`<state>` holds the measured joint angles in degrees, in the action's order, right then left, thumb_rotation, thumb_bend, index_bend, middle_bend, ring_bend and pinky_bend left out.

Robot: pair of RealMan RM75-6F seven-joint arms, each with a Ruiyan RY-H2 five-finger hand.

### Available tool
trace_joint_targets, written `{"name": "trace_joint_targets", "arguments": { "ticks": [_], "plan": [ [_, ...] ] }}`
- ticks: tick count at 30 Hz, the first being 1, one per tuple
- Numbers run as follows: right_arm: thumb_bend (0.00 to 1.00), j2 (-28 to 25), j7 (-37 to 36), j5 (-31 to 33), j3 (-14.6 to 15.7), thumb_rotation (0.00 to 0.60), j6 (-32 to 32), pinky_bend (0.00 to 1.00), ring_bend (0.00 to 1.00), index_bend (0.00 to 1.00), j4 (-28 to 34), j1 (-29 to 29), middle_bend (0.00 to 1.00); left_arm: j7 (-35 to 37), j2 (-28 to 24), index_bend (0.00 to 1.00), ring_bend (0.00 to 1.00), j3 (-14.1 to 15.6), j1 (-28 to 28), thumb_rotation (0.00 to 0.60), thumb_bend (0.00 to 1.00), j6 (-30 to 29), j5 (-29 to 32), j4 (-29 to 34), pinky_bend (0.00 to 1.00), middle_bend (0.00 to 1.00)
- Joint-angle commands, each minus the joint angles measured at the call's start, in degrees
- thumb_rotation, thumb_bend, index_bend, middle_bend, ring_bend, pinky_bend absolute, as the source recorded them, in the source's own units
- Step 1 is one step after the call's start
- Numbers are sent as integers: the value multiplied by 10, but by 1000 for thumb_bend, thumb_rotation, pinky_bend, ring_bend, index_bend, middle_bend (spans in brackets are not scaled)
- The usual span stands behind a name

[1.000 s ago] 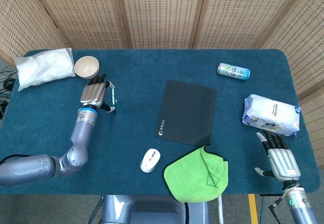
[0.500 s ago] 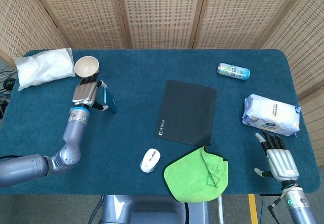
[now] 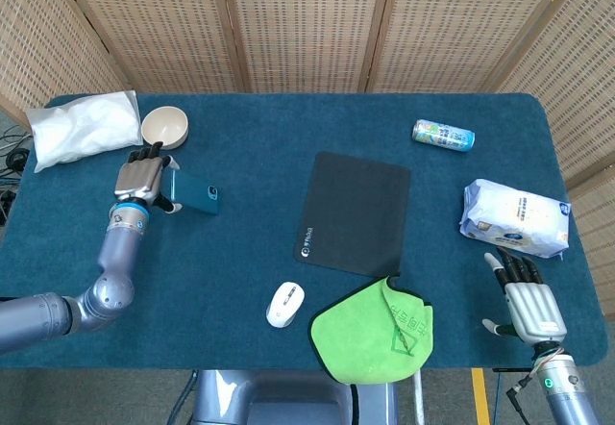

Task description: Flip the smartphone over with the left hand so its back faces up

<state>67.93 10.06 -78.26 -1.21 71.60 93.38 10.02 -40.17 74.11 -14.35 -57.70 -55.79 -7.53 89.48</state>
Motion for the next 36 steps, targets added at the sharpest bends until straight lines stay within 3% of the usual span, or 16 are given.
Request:
{"name": "trace_joint_targets", "arguments": {
  "ticks": [1, 6, 10, 17, 22, 24, 26, 30, 36],
  "plan": [
    [2, 0, 0, -1, 0, 600, 0, 0, 0, 0, 0, 0, 0, -6, -13, 515, 0, 6, 1, 600, 55, 9, 14, 2, 0, 0],
    [2, 0, -1, -3, 1, 600, 2, 0, 0, 0, -1, 0, 0, -9, -29, 410, 0, 15, 4, 600, 0, 17, 29, 2, 0, 0],
    [2, 0, 2, -4, 1, 600, 2, 0, 0, 0, -1, 0, 0, -1, -36, 395, 0, 17, 8, 600, 0, 22, 29, 2, 0, 0],
    [2, 0, 4, -6, 2, 600, 5, 0, 0, 0, 1, -1, 0, 58, -54, 379, 0, 11, 38, 600, 9, 17, -33, 38, 0, 0],
    [2, -2, 0, -10, 1, 600, 13, 0, 0, 0, 2, -3, 0, 172, -67, 215, 0, 13, 116, 600, 23, -27, -201, 109, 0, 0],
    [2, -3, 0, -12, 1, 600, 16, 0, 0, 0, 2, -5, 0, 209, -66, 135, 0, 27, 150, 600, 26, -54, -276, 129, 0, 0],
    [2, -3, 1, -14, 0, 600, 21, 0, 0, 0, 4, -7, 0, 239, -59, 74, 0, 60, 195, 600, 29, -105, -384, 144, 0, 0],
    [2, -2, 7, -16, 0, 600, 26, 0, 0, 0, 6, -8, 0, 247, -34, 3, 0, 122, 257, 600, 36, -192, -526, 122, 0, 0],
    [2, 2, 17, -16, -1, 600, 30, 0, 0, 0, 8, -9, 0, 205, 6, 0, 0, 171, 317, 600, 56, -282, -621, 78, 0, 0]
  ]
}}
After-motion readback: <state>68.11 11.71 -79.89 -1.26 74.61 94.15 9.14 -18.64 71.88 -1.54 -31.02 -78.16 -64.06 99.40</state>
